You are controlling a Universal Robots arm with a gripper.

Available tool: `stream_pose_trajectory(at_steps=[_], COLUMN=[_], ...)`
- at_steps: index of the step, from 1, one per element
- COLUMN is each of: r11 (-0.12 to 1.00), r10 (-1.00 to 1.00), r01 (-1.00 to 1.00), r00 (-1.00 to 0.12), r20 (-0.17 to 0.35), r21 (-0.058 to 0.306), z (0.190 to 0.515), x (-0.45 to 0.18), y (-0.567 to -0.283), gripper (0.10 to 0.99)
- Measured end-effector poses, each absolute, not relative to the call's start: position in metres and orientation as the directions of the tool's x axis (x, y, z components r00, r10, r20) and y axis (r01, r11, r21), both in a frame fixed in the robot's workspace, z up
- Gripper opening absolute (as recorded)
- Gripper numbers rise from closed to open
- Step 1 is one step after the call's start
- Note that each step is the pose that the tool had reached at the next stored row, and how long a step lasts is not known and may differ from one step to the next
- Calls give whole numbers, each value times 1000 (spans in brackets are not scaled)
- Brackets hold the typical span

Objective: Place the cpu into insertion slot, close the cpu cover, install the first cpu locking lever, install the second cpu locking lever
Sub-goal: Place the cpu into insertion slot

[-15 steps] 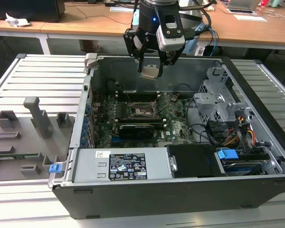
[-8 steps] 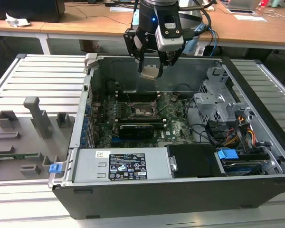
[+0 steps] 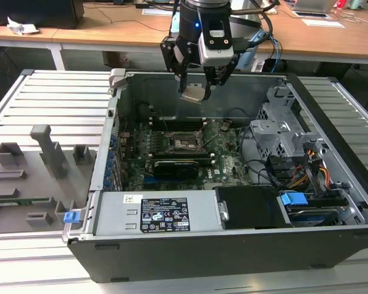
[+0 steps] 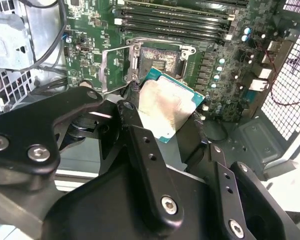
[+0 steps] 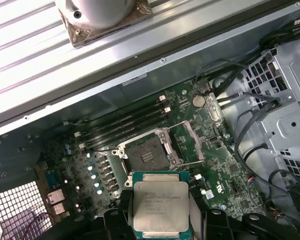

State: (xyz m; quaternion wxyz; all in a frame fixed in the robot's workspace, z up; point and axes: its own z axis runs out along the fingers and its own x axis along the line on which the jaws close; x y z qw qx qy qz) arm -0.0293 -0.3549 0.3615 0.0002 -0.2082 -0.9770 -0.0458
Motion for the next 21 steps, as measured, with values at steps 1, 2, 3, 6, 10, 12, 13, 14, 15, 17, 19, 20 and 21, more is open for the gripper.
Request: stream_pose_trajectory(at_steps=[1,2,3,6,10,12,13,14,15,17,19,20,21], r11=[906,903,900,883,849,821,814,807,797,780,763,757,745], r10=[413,421,428,461,522,565,575,584,599,621,642,649,662], r01=[413,421,428,461,521,564,574,583,598,620,641,647,661], r00=[-911,-907,-904,-887,-853,-825,-818,-811,-801,-784,-767,-761,-749], r20=[19,19,19,19,19,19,19,19,19,19,19,19,19], r21=[89,89,89,89,89,89,89,89,89,89,89,89,89], z=[361,361,361,361,361,361,361,361,361,361,361,361,361], x=[-29,-29,-29,-29,-29,-29,-29,-29,-29,-29,-29,-29,-29], y=[-355,-355,-355,-355,-355,-355,-355,-355,-355,-355,-355,-355,-355], gripper=[537,537,537,537,537,537,537,537,537,537,537,537,537])
